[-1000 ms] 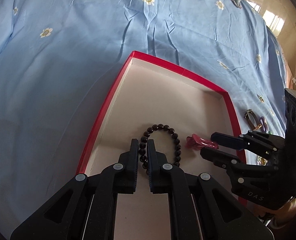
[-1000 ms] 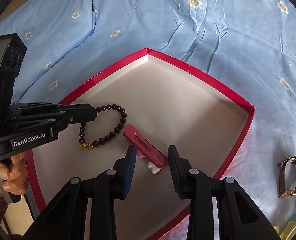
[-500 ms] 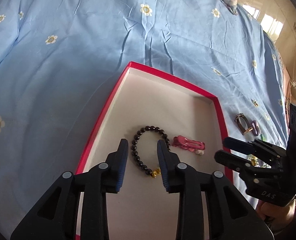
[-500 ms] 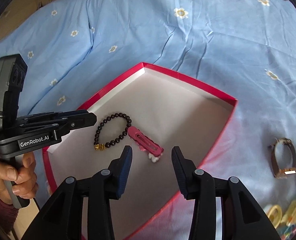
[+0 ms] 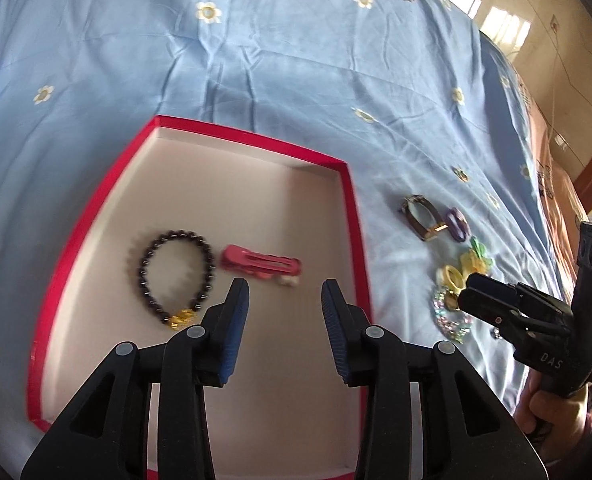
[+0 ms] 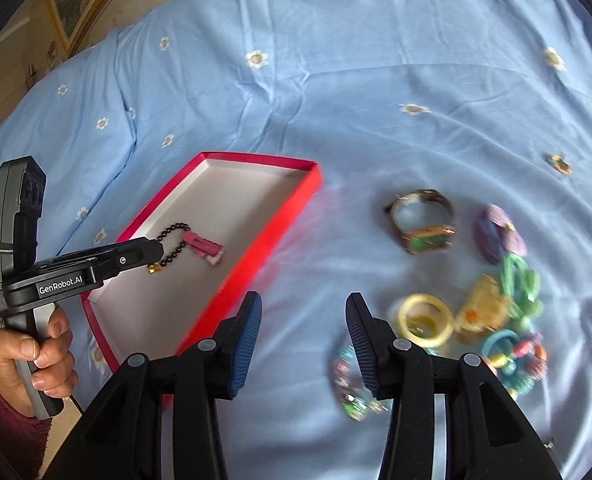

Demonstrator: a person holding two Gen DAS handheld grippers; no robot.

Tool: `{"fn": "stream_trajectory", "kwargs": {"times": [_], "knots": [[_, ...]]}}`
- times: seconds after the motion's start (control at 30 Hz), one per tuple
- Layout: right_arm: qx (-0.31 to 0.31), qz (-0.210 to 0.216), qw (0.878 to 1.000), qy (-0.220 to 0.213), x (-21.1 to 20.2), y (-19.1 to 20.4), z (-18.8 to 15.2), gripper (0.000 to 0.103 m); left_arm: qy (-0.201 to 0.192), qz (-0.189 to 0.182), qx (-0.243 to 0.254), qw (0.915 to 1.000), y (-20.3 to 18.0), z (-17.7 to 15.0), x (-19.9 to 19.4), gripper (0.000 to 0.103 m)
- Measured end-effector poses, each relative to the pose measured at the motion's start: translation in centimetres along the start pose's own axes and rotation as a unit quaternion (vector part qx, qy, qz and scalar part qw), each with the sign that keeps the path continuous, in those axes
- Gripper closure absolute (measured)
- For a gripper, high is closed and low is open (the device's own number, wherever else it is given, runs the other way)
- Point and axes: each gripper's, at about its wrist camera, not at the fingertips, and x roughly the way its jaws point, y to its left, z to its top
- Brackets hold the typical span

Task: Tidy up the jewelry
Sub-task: 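Grasp the gold watch with the left tool while the right tool grasps the purple bow tie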

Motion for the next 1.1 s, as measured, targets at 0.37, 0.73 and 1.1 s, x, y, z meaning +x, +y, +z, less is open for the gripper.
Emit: {"fn": "stream_trajectory", "kwargs": {"times": [0.37, 0.73, 1.1], "knots": [[0.049, -0.035, 0.998, -0.017, -3.8, -4.7, -2.7, 0.057, 0.016, -0.022, 0.035, 0.999, -4.5, -0.6, 0.9, 0.065], [0.072, -0.05, 0.996, -0.03, -5.4, -7.1, -3.7, 0.057, 0.025, -0.025, 0.058, 0.9977, -7.1, -0.6, 1.7, 0.062], [0.083, -0.054, 0.994, -0.039, -5.5, -8.9, -2.7, 0.057, 0.039, -0.048, 0.066, 0.9959, -9.1, 1.1, 3.6, 0.062]]}}
